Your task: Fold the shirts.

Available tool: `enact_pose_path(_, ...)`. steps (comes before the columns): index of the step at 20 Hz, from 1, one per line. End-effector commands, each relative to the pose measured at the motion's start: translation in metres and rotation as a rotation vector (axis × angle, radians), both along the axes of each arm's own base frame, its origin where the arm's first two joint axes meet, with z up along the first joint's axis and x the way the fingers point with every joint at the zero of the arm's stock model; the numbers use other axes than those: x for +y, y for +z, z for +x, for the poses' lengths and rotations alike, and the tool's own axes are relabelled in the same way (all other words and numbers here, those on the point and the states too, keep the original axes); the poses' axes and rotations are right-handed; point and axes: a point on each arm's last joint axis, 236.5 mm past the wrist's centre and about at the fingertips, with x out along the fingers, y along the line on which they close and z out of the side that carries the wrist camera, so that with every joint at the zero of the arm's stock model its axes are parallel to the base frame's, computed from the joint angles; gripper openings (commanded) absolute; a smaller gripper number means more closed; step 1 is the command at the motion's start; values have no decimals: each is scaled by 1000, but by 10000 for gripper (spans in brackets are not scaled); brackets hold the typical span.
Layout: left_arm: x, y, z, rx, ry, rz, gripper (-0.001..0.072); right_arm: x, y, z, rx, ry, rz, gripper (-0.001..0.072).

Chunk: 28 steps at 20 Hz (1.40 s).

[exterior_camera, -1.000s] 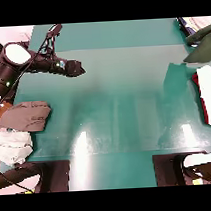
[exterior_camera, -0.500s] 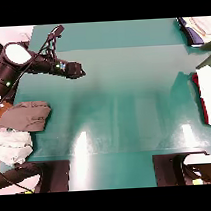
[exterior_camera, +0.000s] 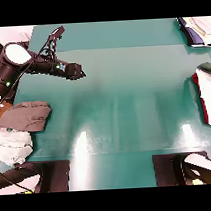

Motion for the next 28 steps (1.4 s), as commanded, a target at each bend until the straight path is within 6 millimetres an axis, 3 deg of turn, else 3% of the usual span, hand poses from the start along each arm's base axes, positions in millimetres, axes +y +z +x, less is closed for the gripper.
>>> enact_pose_path(1,0,-1,-2,-11,-25,13,25,7,-39,-59,114,-147,84,125)
enact_pose_path(2,0,-1,-3,-13,-34,17,25,10,-50,-74,143,-184,108,284)
enact_pose_path(3,0,-2,-4,-10,-37,18,25,14,-60,-87,172,-211,122,370)
enact_pose_path(5,0,-3,-6,-11,-50,25,25,18,-75,-114,253,-243,124,389)
enact_pose_path(7,0,-3,-7,-10,-55,27,25,19,-73,-123,257,-275,116,389)
enact_pose_path(10,0,-3,-7,-9,-55,26,25,40,-59,-94,166,-206,148,388)
enact_pose_path(13,0,-1,-3,-24,-43,22,25,93,-45,-40,72,-22,210,387)
enact_pose_path(16,0,-2,-6,-16,-50,24,25,186,-32,7,35,261,273,383)
enact_pose_path(18,0,-1,-4,-21,-45,22,25,239,-30,23,39,416,257,375)
enact_pose_path(19,0,0,-3,-26,-42,20,25,264,-28,28,36,487,248,334)
enact_pose_path(20,0,0,-1,-33,-36,18,25,289,-27,31,36,555,241,137)
enact_pose_path(21,0,1,1,-37,-32,16,25,308,-27,31,38,610,235,21)
enact_pose_path(24,0,1,1,-38,-32,16,25,350,-24,31,28,722,224,20)
enact_pose_path(28,0,1,1,-38,-32,16,25,369,-23,27,33,776,223,20)
